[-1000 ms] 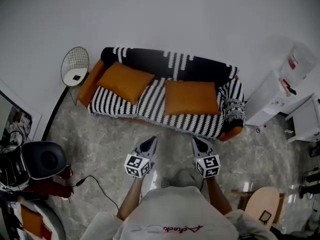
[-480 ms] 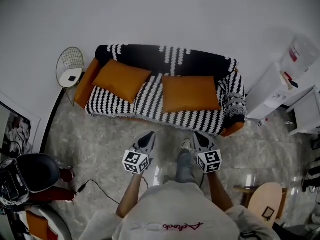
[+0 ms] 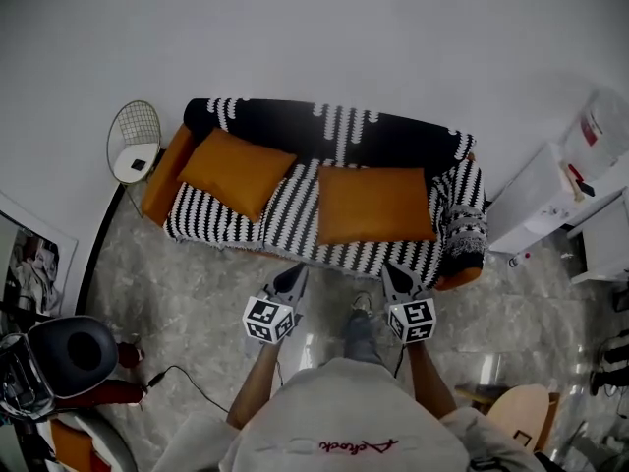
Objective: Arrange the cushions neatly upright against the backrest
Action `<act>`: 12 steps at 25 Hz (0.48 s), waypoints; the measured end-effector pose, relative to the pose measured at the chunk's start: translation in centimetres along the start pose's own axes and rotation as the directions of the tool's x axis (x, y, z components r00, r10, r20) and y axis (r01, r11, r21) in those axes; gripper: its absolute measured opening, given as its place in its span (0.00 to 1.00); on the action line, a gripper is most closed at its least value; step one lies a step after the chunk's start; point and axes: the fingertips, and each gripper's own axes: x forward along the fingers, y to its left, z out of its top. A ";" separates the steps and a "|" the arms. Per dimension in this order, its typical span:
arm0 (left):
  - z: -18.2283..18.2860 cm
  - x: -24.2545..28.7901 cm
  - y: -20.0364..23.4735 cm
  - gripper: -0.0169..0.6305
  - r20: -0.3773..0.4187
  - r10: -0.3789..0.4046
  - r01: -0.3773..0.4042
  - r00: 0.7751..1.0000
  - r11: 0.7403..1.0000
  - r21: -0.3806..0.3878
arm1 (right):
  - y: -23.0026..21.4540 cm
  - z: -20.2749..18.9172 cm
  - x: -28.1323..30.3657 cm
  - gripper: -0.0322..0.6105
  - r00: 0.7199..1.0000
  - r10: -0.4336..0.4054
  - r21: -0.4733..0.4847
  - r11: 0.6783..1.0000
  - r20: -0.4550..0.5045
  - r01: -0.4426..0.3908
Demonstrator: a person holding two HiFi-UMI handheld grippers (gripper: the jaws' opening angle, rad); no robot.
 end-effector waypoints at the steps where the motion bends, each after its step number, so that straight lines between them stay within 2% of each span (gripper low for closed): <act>1: 0.5 1.0 0.5 0.08 -0.001 0.003 -0.003 1.000 1.000 -0.001 | -0.9 0.4 0.9 0.09 1.000 -0.001 0.003 1.000 0.001 0.001; 6: 3.1 6.9 3.0 0.08 0.001 0.020 -0.020 1.000 1.000 -0.003 | -6.0 2.5 5.2 0.09 1.000 0.002 0.008 1.000 0.000 -0.002; 12: 4.1 14.9 4.7 0.08 -0.030 0.025 -0.026 0.999 0.999 -0.034 | -13.4 4.3 9.9 0.09 1.000 -0.005 0.017 1.000 -0.005 0.006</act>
